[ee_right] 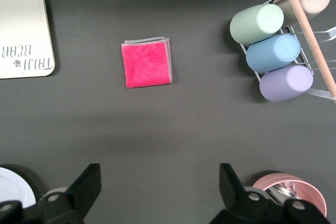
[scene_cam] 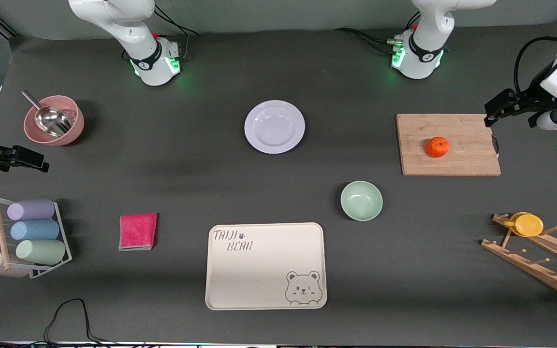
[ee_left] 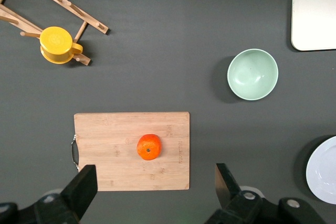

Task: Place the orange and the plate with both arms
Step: 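Reach the left gripper toward the orange on the cutting board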

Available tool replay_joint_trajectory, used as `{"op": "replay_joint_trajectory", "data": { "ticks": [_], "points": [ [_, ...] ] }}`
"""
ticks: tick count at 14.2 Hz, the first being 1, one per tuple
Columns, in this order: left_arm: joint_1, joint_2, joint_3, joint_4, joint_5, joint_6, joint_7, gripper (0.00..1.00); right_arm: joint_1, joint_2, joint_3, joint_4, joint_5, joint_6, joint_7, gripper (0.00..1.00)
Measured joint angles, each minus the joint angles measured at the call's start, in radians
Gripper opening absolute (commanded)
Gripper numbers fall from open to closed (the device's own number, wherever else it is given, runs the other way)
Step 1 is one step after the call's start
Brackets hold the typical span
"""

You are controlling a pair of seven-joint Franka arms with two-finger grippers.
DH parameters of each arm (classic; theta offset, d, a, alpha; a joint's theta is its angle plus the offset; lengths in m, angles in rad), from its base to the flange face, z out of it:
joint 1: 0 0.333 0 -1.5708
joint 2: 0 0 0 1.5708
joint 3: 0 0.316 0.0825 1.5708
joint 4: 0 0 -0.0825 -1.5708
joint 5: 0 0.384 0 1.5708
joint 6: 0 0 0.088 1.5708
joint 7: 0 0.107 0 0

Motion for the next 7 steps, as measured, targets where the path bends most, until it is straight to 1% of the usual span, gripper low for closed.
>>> {"op": "replay_joint_trajectory", "data": {
  "ticks": [7],
  "points": [
    [0.001, 0.003, 0.007, -0.001, 0.001, 0.000, 0.000, 1.00, 0.000, 0.000, 0.000, 0.000, 0.000, -0.004, 0.000, 1.00]
  ]
}}
